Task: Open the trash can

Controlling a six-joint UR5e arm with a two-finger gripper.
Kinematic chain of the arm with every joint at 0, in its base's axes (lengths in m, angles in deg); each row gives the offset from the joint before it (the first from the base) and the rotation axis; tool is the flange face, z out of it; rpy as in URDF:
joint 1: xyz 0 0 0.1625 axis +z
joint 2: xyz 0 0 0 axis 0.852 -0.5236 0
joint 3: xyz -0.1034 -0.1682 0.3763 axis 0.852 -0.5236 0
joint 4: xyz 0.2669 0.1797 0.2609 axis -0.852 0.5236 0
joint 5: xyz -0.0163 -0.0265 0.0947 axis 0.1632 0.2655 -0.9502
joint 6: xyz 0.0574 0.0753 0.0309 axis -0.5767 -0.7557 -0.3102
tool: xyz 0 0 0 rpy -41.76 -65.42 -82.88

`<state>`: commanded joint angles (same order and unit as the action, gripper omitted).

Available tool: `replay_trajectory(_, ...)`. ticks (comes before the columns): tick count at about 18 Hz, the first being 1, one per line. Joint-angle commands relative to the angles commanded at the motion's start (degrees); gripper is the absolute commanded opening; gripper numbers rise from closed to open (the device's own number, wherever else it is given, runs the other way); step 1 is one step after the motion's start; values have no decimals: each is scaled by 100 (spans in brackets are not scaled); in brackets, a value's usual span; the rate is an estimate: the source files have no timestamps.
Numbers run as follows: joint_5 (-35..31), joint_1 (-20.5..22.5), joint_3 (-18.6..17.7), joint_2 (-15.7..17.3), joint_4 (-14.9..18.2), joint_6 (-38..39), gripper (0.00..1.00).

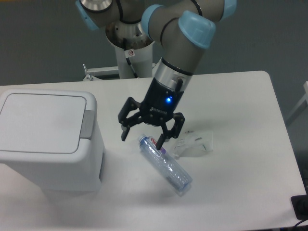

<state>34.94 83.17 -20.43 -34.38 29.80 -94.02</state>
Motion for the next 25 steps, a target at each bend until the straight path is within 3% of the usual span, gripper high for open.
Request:
replay_trajectory(3, -17, -184, -158, 160, -9, -52, 100)
replay_trajectory(12, -26, -369, -194, -42, -26, -70, 100)
replay_trajectory(25, -35, -396, -194, -78, -26, -70, 100)
